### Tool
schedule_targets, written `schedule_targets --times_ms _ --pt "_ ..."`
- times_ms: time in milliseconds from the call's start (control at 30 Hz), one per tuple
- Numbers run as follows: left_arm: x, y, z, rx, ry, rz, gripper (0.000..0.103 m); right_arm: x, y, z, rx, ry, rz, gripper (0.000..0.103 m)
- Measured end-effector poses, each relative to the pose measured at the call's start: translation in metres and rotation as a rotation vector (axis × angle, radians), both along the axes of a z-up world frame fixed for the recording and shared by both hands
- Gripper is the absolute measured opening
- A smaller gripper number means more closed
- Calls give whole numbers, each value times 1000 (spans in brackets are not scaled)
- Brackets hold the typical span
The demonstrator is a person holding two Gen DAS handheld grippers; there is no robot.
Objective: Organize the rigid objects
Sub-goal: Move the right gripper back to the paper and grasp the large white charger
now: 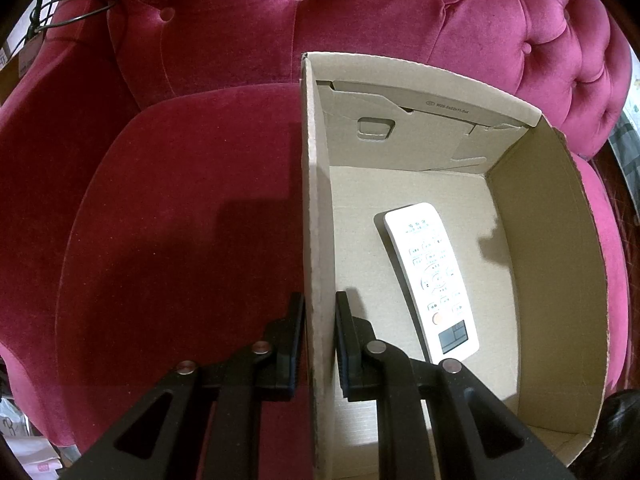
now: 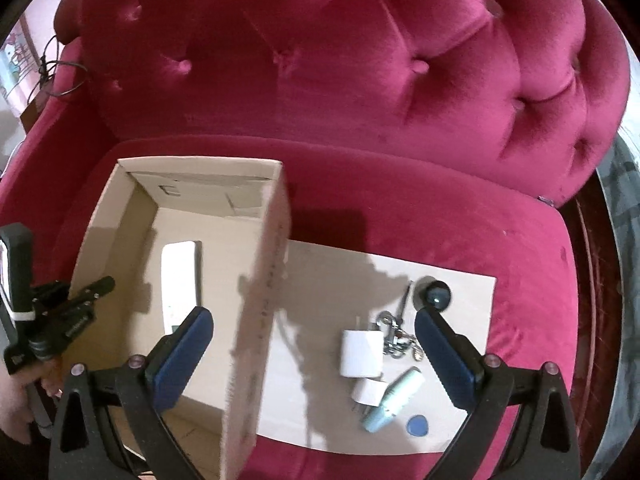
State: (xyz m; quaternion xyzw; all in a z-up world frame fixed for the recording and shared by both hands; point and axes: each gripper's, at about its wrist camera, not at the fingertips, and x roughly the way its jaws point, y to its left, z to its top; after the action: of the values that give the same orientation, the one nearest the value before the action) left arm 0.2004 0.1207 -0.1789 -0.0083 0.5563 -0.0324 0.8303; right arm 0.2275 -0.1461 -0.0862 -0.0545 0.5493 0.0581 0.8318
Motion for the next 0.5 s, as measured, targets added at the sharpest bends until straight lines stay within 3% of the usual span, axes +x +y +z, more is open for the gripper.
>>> schedule_targets --times_ms 500 --pt "0 -1 0 1 0 1 16 -7 -40 -41 -1 43 -81 103"
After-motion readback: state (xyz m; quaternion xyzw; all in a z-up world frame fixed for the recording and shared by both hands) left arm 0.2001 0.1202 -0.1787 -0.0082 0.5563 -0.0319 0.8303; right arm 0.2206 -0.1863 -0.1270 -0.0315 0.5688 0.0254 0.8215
